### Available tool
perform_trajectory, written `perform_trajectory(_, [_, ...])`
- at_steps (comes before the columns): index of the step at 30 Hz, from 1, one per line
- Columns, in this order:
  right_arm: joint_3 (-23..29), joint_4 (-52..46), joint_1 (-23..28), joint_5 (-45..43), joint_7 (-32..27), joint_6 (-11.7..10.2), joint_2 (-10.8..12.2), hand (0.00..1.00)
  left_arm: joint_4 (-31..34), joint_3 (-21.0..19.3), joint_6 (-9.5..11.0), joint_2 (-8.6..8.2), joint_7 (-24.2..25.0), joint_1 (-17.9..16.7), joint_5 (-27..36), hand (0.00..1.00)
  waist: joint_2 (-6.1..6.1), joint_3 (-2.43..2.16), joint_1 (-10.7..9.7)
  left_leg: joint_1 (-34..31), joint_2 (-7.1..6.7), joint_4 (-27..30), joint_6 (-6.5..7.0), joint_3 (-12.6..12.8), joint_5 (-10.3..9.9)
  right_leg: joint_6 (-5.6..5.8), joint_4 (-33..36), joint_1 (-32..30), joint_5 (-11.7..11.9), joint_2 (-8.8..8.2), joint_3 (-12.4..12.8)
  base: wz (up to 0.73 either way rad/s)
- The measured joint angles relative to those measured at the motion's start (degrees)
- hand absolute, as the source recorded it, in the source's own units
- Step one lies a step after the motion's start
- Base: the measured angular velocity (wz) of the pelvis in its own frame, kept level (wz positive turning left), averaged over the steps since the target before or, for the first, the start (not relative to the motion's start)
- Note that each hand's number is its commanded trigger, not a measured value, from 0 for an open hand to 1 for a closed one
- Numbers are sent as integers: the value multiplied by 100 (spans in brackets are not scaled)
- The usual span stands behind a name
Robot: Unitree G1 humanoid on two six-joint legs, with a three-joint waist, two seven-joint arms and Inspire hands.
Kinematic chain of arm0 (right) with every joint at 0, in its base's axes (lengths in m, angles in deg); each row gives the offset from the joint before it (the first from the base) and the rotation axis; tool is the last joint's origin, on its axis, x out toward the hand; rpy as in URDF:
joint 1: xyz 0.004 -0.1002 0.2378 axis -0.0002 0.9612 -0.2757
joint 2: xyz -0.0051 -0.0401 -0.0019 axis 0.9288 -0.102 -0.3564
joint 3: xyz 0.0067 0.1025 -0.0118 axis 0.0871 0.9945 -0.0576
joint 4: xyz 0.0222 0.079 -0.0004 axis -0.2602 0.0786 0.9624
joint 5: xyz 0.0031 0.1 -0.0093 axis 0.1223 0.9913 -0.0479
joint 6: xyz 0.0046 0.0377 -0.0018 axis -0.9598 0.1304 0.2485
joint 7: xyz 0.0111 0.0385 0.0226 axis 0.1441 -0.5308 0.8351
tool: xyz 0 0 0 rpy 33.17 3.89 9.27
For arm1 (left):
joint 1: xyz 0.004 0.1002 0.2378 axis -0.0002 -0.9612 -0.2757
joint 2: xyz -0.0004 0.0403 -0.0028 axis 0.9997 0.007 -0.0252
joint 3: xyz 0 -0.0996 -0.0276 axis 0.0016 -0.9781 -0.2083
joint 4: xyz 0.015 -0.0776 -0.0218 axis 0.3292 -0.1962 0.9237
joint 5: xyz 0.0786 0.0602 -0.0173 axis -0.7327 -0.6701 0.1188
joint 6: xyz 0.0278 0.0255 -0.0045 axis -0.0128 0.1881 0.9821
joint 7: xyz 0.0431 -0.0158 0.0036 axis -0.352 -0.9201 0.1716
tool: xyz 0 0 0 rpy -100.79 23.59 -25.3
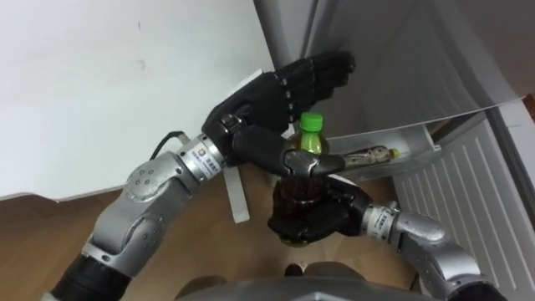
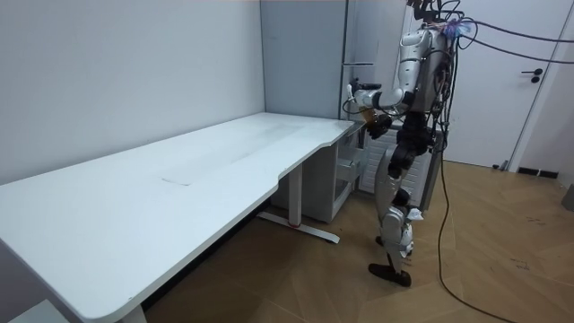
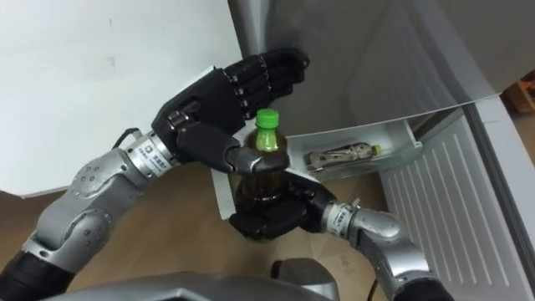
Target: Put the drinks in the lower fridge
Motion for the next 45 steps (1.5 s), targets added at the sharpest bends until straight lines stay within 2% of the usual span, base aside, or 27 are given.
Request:
perform_trajectory(3, [-16, 8, 82, -390, 5, 225, 7, 100, 489, -26, 225, -83, 95, 105, 603, 0, 40, 6, 62, 41, -2, -34, -2, 21, 1, 1, -1, 7, -1, -3, 10, -4])
perform_trajectory(5, [-16, -1, 173, -488, 3, 271, 17, 100, 589, -47, 232, -82, 121, 211, 986, 0, 54, -1, 122, 57, 2, -44, -2, 66, 2, 2, -1, 8, -2, -5, 12, -8])
perform_trajectory(6, [-15, -17, 188, -528, 0, 305, 11, 100, 676, -62, 206, -16, 123, 246, 1043, 0, 53, -1, 152, 40, 2, -43, -2, 76, 2, 3, 6, -22, -2, -5, 22, -5])
perform_trajectory(10, [31, -64, 194, -516, -68, 351, -6, 100, 1073, -319, 262, -42, 179, 489, 1653, 0, 46, -4, 256, 37, -6, -43, -2, 68, 1, 8, -2, -19, -5, -12, 6, 1])
perform_trajectory(13, [179, -72, 269, -523, -147, 351, 23, 100, 1288, -638, 510, -71, 321, 716, 2219, 0, 49, -7, 351, 79, -6, -41, -2, 46, 2, 8, -25, 46, -6, -12, 4, 1])
perform_trajectory(16, [365, -52, 368, -527, -220, 350, 37, 100, 1324, -1186, 566, -104, 441, 867, 2832, 0, 39, -12, 484, 151, -11, -44, -2, 4, 1, 11, -26, 129, -21, -19, -15, 4])
perform_trajectory(18, [617, -65, 552, -551, -215, 351, 53, 100, 1461, -1727, 620, -166, 421, 1003, 3281, 0, 32, -19, 607, 143, -22, -44, -2, -44, 1, 19, -20, 137, -39, -27, -46, 13])
perform_trajectory(19, [679, -64, 601, -573, -211, 351, 58, 100, 1535, -1863, 671, -186, 418, 1008, 3326, 0, 30, -22, 642, 143, -22, -52, -2, -45, 1, 20, -21, 137, -40, -27, -46, 0])
perform_trajectory(21, [924, -64, 804, -712, -197, 398, 75, 100, 1787, -2398, 808, -197, 391, 1008, 3465, 0, 25, -65, 860, 165, -22, -101, -2, -53, 2, 18, -21, 135, -44, -22, -49, 0])
perform_trajectory(22, [968, -62, 847, -732, -201, 412, 77, 100, 1820, -2516, 828, -196, 382, 1009, 3545, 0, 25, -73, 916, 176, -21, -107, -3, -61, 2, 17, -24, 146, -46, -24, -64, 0])
perform_trajectory(24, [1182, -65, 996, -852, -210, 478, 190, 100, 1834, -3018, 889, -272, 293, 991, 3659, 0, 21, -75, 1115, 325, -22, -159, -7, -69, 5, 9, -24, 266, -77, -25, -79, 2])
perform_trajectory(25, [1244, -65, 1029, -905, -210, 478, 237, 100, 1818, -3153, 907, -295, 272, 986, 3663, 0, 17, -76, 1134, 366, -22, -171, -7, -79, 5, 9, -25, 304, -90, -28, -96, 6])
perform_trajectory(26, [1330, -65, 1064, -959, -220, 478, 298, 100, 1768, -3394, 937, -295, 232, 986, 3815, 0, 8, -79, 1209, 431, -23, -200, -9, -86, 6, 6, -20, 354, -111, -36, -116, 8])
perform_trajectory(29, [1508, -226, 1085, -1011, -214, 514, 288, 100, 1552, -3985, 1029, -295, 28, 907, 4456, 0, 6, -83, 1324, 479, -36, -216, -12, -125, 9, 7, -6, 424, -149, -67, -182, 10])
perform_trajectory(31, [1643, -319, 1130, -1021, -196, 515, 295, 100, 1251, -4322, 1052, -296, -192, 855, 4589, 0, 7, -86, 1416, 470, -36, -212, -12, -169, 10, 7, -9, 427, -158, -79, -243, 11])
perform_trajectory(34, [1793, -310, 1160, -1017, -208, 527, 307, 100, 828, -4817, 1039, -379, -689, 444, 4799, 0, -15, -106, 1545, 460, -48, -217, -12, -208, 10, 6, 5, 373, -171, -82, -283, 3])
perform_trajectory(35, [1800, -314, 1196, -1018, -209, 527, 314, 100, 726, -4987, 1053, -479, -878, 306, 4828, 0, -53, -118, 1570, 442, -53, -217, -17, -237, 13, 2, 6, 363, -175, -81, -313, 9])
perform_trajectory(36, [1810, -328, 1206, -1049, -201, 531, 316, 100, 620, -5125, 1078, -512, -1038, 177, 4913, 0, -82, -132, 1589, 416, -50, -215, -22, -259, 15, -5, 5, 351, -179, -82, -350, 10])
perform_trajectory(38, [1854, -359, 1218, -1187, -186, 533, 311, 100, 405, -5297, 1081, -511, -1248, -5, 5006, 0, -84, -134, 1599, 407, -46, -211, -26, -293, 17, -6, -4, 366, -179, -92, -472, 8])
perform_trajectory(40, [1855, -367, 1221, -1199, -205, 557, 265, 100, 62, -5369, 1082, -512, -1516, -74, 5168, 0, -59, -118, 1664, 452, -45, -222, -26, -295, 16, -7, -22, 415, -179, -91, -489, 2])
perform_trajectory(43, [1855, -474, 1267, -1199, -286, 636, 233, 100, -821, -5397, 1079, -509, -1900, -108, 5349, 0, -32, -101, 1712, 462, -49, -229, -36, -315, 24, -9, -9, 425, -179, -119, -613, 2])
perform_trajectory(45, [1851, -556, 1262, -1217, -401, 701, 233, 100, -1691, -5381, 1077, -524, -2334, -242, 5447, 0, 2, -88, 1714, 449, -50, -264, -43, -309, 28, -17, -3, 400, -184, -125, -630, -2])
